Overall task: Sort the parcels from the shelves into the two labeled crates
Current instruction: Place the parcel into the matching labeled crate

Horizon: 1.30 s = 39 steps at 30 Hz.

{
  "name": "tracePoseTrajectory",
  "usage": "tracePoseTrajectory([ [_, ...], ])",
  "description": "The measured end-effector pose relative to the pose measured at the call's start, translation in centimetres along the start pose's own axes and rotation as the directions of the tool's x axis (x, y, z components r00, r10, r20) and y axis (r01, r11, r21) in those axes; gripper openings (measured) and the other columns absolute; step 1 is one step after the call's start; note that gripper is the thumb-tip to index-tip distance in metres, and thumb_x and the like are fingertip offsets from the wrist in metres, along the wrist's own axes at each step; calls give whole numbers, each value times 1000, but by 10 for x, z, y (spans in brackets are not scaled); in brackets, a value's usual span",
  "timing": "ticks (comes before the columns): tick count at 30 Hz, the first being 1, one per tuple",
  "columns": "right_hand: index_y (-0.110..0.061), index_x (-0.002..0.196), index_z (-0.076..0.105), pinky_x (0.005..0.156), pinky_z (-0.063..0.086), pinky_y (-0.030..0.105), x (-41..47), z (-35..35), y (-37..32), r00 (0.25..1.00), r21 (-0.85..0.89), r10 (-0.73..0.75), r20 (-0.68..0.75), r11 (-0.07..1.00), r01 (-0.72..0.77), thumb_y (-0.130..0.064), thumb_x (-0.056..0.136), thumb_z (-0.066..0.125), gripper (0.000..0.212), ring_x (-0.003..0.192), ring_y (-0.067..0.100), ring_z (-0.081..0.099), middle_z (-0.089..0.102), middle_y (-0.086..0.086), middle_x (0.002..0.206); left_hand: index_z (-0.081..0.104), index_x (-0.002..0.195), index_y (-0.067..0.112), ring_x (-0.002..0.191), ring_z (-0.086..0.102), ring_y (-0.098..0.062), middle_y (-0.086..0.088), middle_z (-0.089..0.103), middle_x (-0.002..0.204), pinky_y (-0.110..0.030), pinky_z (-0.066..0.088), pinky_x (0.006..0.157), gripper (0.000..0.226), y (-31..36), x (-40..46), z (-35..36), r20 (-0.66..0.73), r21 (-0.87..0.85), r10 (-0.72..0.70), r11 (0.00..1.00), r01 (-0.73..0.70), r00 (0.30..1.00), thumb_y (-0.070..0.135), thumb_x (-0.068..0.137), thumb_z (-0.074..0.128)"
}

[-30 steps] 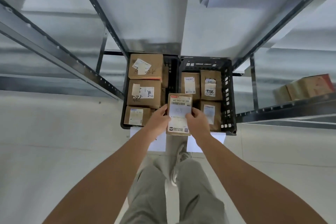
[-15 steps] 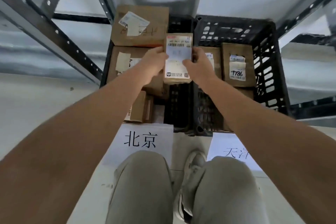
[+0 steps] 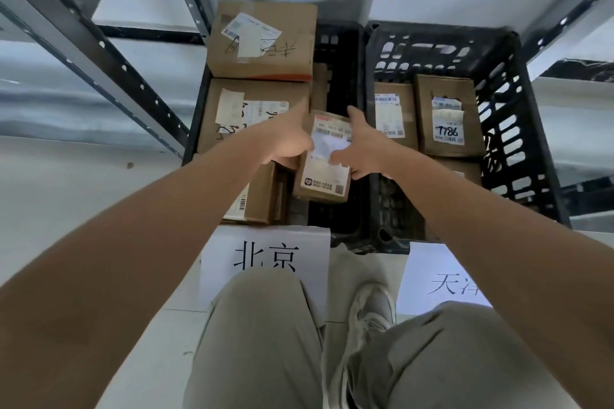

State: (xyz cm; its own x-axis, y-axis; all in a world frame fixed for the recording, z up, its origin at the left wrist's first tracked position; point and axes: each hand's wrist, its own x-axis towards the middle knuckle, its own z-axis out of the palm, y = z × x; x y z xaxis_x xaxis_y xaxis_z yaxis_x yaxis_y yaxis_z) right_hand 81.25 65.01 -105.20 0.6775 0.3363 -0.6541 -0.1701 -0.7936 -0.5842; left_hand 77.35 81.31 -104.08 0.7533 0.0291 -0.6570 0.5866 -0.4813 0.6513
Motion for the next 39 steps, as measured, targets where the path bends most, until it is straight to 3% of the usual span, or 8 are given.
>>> tracePoseTrajectory([
  [6,-25,158,9,76,63,45,-4,6,0,1000,-124,12,16,992,-10,-12,91,67,90,96,25,61,48,4,117,29,150,27,107,65,-30,-8,56,135,-45,63,79,66,-1,2,15,39,168,-18,986,12,999,1,95,54],
  [13,-27,156,16,59,59,31,-10,7,4,1000,-246,-24,7,969,25,-27,93,64,79,80,14,60,52,0,114,22,152,28,102,66,-33,-12,52,137,-47,63,78,71,-8,-2,19,33,8,-105,994,105,994,3,96,59],
  [18,-31,158,12,61,52,25,-19,2,5,996,-268,-87,0,960,84,-48,86,72,95,95,16,57,51,-3,122,27,155,27,93,72,-28,-14,66,119,-41,63,80,64,-5,-8,6,73,-52,-89,994,93,993,7,101,54],
  [22,-22,151,22,63,62,34,-22,16,7,997,-293,-62,51,953,75,-43,81,79,93,91,16,60,53,-1,113,41,147,18,92,73,-24,-13,66,118,-38,63,77,50,-7,-10,13,86,113,-92,990,82,992,4,100,52],
  [27,-18,146,30,52,54,25,-18,19,10,996,-328,-79,31,941,84,-41,81,79,85,77,8,55,53,-3,103,48,135,13,102,69,-32,-16,62,123,-44,59,89,46,-5,-11,20,86,293,-104,953,74,991,2,92,62],
  [29,-20,147,30,56,56,27,-18,16,11,996,-300,-86,13,950,86,-41,82,78,83,81,11,58,55,-3,104,45,142,14,101,69,-31,-15,61,126,-44,60,88,50,-2,-11,17,87,215,-106,973,86,991,2,95,58],
  [34,-29,159,9,99,48,38,-20,13,11,989,-256,-121,-89,962,95,-67,79,70,108,123,23,54,48,2,147,43,147,19,93,73,-26,-14,69,112,-38,62,83,50,11,-20,-2,95,-64,-67,995,74,993,1,100,51],
  [39,-43,156,-7,109,39,53,-23,6,-8,973,-312,-87,-216,950,16,-76,68,71,122,137,40,40,30,15,154,40,150,22,93,75,-26,-21,70,116,-42,61,85,54,23,-27,-30,107,-176,-9,984,28,994,8,101,55],
])
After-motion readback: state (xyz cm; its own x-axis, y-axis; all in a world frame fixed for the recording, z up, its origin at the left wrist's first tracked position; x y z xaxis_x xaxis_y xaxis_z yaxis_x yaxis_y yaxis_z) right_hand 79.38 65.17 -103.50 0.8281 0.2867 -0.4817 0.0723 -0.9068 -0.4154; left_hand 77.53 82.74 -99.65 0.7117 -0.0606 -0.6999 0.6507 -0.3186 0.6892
